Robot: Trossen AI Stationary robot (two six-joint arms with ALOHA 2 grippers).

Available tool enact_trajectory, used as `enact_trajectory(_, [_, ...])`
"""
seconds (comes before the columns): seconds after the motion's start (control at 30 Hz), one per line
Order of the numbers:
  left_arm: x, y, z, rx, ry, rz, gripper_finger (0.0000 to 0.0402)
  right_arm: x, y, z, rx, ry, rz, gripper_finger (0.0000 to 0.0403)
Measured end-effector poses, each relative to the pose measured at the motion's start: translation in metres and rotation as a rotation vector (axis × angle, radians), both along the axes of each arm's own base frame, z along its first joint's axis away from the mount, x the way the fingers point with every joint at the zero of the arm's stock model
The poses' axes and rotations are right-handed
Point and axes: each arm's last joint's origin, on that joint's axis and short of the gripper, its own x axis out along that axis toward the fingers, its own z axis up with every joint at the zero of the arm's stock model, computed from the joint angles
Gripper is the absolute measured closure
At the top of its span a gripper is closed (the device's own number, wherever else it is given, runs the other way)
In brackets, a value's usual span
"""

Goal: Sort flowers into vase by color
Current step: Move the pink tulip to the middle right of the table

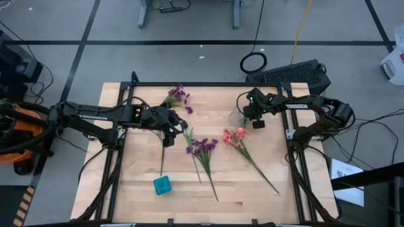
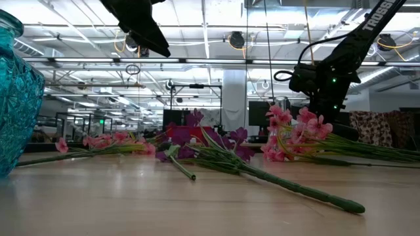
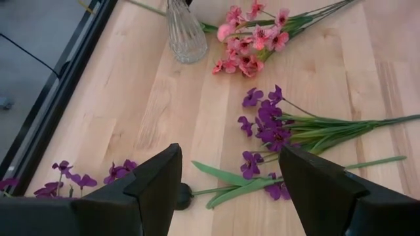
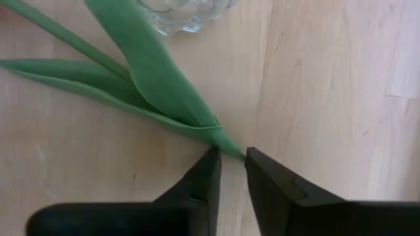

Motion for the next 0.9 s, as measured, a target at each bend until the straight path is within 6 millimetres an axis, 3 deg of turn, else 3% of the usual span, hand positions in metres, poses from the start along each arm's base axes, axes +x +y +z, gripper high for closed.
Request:
enact_trajectory(0.27, [0.000,-0.002,0.000,-0.011,-0.003,0.001,0.0144,-0.002,-0.001,-0.001,0.006,0.011,-0.003,0.0356])
enact_trajectory(0.43, [0.000,-0.006,0.000,-0.011,-0.002,-0.016,0.0144,-0.006,0.003,-0.003,0.060,0.045,-0.073,0.0397])
enact_trajectory(0.7, [0.001,-0.007,0.001,-0.006,-0.012,-0.023,0.0144,0.000,0.020,-0.002,0.024,0.169,-0.078,0.0401])
enact_trajectory(0.9, [0.001,-0.007,0.001,-0.007,-0.012,-0.022,0.0144,0.003,0.024,0.013,0.018,0.320,-0.069,0.0402])
